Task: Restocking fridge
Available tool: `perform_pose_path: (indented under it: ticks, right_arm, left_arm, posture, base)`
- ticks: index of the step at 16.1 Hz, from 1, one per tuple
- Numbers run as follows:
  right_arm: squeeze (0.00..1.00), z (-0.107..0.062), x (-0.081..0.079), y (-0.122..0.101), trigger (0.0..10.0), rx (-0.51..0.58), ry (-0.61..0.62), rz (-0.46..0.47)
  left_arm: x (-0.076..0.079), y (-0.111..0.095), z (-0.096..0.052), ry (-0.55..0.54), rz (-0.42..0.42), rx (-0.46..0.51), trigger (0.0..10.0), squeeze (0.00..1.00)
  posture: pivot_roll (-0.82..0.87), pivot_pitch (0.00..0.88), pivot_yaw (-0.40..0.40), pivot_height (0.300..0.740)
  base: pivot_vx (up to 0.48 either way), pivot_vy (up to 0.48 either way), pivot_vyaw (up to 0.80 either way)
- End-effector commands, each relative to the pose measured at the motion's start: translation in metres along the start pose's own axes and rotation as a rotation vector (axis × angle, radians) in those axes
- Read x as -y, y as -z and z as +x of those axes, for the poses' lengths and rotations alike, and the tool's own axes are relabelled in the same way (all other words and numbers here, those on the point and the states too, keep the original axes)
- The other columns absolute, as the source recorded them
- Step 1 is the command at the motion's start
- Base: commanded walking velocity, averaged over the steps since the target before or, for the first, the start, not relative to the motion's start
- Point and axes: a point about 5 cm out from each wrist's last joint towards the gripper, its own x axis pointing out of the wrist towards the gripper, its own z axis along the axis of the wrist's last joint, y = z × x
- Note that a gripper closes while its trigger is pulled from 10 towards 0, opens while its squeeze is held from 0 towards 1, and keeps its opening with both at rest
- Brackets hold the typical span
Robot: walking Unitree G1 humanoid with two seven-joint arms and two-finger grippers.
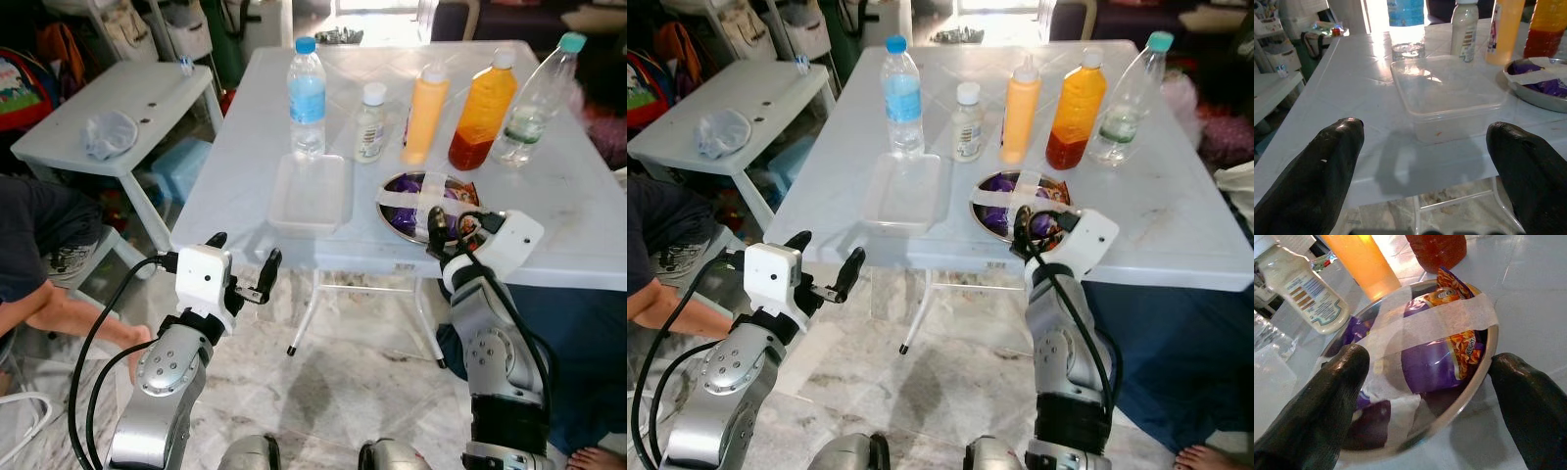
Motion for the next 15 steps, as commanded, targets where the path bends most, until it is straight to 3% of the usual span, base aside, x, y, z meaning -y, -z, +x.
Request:
perform_pose_path:
  ticks: [1,2,3,10,11,12,15]
  right_arm:
    - [0.00,0.001,-0.003,0.007,9.1,-0.035,0.013,0.026]
    - [0.00,0.001,-0.003,0.009,3.8,-0.042,0.020,0.030]
    - [0.00,0.000,-0.003,0.012,0.0,-0.054,0.031,0.051]
    - [0.00,0.001,0.003,0.012,0.0,-0.063,0.118,0.085]
    - [0.00,0.001,0.001,0.008,7.1,-0.041,0.098,0.026]
    - [0.00,0.001,0.003,0.006,10.0,-0.030,0.111,0.007]
    - [0.00,0.002,0.024,-0.011,10.0,0.045,0.192,-0.065]
  left_arm:
    - [-0.003,-0.004,-0.002,0.000,0.026,-0.001,10.0,0.00]
    - [-0.003,-0.004,-0.002,0.000,0.027,0.000,10.0,0.00]
    - [-0.003,-0.004,-0.001,0.000,0.028,0.001,10.0,0.00]
    - [-0.002,-0.006,0.002,0.008,0.029,0.006,10.0,0.00]
    - [-0.002,-0.006,0.003,0.007,0.029,0.007,10.0,0.00]
    - [-0.002,-0.006,0.003,0.006,0.029,0.008,10.0,0.00]
    - [-0.001,-0.006,0.003,0.003,0.029,0.009,10.0,0.00]
  posture:
    - [0.08,0.104,0.080,0.740]
    - [0.08,0.104,0.080,0.740]
    - [0.08,0.103,0.080,0.740]
    - [0.07,0.097,0.080,0.740]
    - [0.07,0.096,0.079,0.740]
    - [0.08,0.096,0.079,0.740]
    - [0.08,0.096,0.080,0.740]
  base:
    - [0.000,0.000,0.00]
    - [0.000,0.000,0.00]
    - [0.000,0.000,0.00]
    - [0.000,0.000,0.00]
    - [0.000,0.000,0.00]
    - [0.000,0.000,0.00]
    - [0.000,0.000,0.00]
